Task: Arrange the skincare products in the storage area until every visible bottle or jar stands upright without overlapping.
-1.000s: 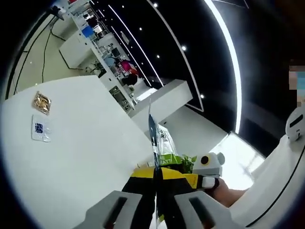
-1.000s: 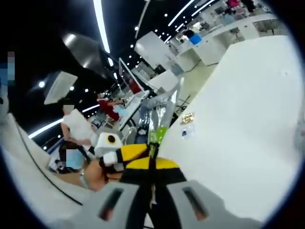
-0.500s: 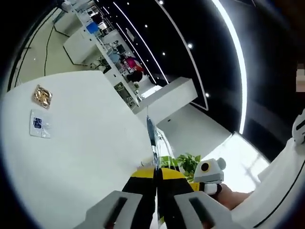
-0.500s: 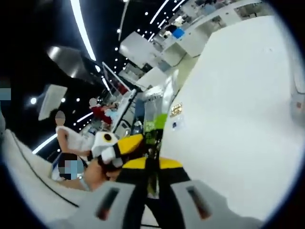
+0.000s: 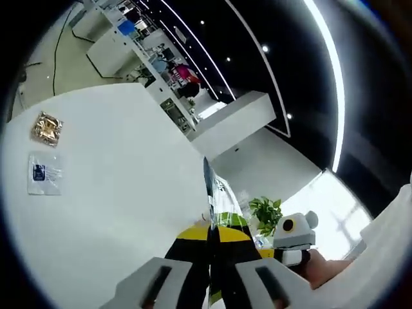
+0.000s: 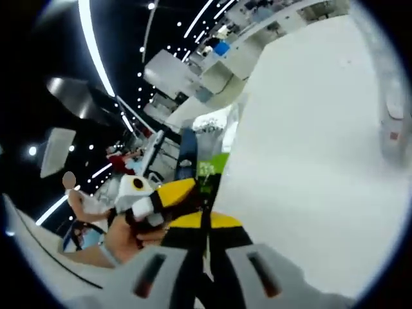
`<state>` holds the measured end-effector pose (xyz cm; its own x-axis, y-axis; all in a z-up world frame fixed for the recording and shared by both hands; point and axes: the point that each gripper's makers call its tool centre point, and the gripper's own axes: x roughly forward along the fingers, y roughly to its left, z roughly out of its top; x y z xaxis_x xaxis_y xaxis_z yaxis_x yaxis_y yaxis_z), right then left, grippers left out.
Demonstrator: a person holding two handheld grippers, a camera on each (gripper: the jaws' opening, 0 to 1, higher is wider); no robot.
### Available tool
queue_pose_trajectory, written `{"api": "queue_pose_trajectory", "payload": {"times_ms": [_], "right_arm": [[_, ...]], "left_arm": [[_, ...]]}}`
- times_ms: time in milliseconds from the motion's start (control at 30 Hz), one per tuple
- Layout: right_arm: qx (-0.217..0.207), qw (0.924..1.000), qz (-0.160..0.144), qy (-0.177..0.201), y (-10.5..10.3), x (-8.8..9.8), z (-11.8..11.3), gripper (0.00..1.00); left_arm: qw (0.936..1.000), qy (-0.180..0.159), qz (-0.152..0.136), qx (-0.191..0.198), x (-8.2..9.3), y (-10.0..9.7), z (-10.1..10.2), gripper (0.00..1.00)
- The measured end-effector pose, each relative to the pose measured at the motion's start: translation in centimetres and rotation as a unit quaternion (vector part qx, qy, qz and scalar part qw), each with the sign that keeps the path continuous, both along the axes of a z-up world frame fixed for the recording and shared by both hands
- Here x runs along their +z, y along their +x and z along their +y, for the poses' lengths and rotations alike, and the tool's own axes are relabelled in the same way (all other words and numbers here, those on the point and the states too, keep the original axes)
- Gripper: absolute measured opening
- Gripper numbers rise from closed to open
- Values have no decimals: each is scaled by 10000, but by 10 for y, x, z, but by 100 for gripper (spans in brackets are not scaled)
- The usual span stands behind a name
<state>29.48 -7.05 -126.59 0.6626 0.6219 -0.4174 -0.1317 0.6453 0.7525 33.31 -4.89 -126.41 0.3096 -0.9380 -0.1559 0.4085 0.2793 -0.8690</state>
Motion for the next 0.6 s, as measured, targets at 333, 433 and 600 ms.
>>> {"api": "queue_pose_trajectory", "payload": {"times_ms": [333, 433, 600], "right_arm": [[-253, 9992, -252, 179, 9, 9, -9, 0], [-381, 9984, -331, 242, 15, 11, -14, 0], [-470, 9982, -244, 281, 21, 7, -20, 0]], "left_arm": [[9978, -405, 502, 158, -7, 3, -3, 6], [9969, -483, 587, 204, -9, 3, -1, 7], [9944, -677, 782, 198, -8, -2, -3, 4]]}}
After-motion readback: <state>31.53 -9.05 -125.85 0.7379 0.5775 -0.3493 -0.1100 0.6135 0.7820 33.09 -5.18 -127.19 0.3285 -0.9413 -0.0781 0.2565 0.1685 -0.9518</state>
